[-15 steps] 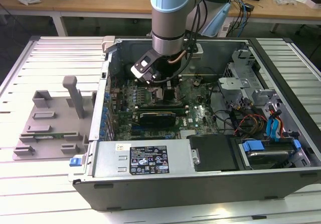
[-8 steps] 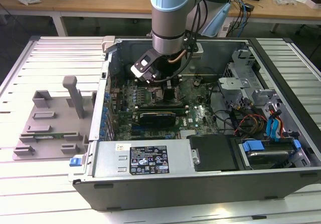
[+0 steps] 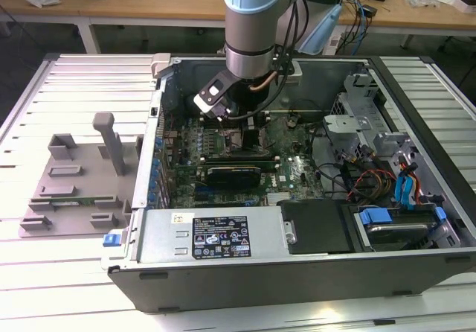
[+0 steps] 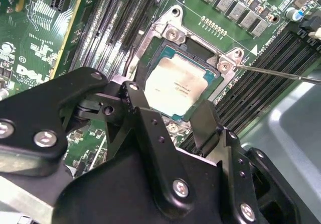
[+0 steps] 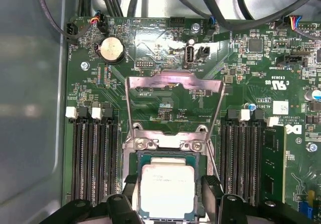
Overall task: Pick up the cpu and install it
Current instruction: 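Place the cpu into insertion slot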
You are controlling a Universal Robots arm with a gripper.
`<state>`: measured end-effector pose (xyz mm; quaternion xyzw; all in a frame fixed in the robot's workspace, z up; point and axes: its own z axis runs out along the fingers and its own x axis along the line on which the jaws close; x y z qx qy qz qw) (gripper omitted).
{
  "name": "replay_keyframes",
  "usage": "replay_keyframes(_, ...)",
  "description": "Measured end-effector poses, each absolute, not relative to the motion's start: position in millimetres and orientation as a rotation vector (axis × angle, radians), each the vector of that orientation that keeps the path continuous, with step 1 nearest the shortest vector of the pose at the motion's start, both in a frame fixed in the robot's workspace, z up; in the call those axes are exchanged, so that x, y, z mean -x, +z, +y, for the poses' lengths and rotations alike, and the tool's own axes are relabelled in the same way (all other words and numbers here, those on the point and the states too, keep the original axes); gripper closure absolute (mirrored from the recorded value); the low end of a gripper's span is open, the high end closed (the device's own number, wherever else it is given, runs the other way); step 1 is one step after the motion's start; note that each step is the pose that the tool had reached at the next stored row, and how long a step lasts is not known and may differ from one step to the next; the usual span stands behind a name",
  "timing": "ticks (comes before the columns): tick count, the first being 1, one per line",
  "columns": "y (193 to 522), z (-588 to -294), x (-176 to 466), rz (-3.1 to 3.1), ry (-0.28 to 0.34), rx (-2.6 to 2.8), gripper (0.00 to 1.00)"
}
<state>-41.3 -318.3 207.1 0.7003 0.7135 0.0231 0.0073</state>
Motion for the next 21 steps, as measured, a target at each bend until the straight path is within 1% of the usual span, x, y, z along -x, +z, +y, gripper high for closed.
replay_keyframes(2, 207.2, -318.3, 41.3, 2.231, 0.072, -2.190, 0.40)
replay_keyframes(3, 207.2, -318.3, 41.3, 2.231, 0.072, -2.190, 0.46)
replay_keyframes(4, 207.2, -318.3, 41.3, 2.231, 0.072, -2.190, 0.59)
replay_keyframes(5, 207.3, -318.3, 41.3, 2.231, 0.072, -2.190, 0.65)
replay_keyframes(6, 207.3, -318.3, 41.3, 2.231, 0.072, -2.190, 0.77)
replay_keyframes(8, 207.3, -318.3, 41.3, 2.231, 0.072, -2.190, 0.89)
replay_keyframes(21, 204.2, -316.1, 41.8, 2.227, 0.071, -2.194, 0.89)
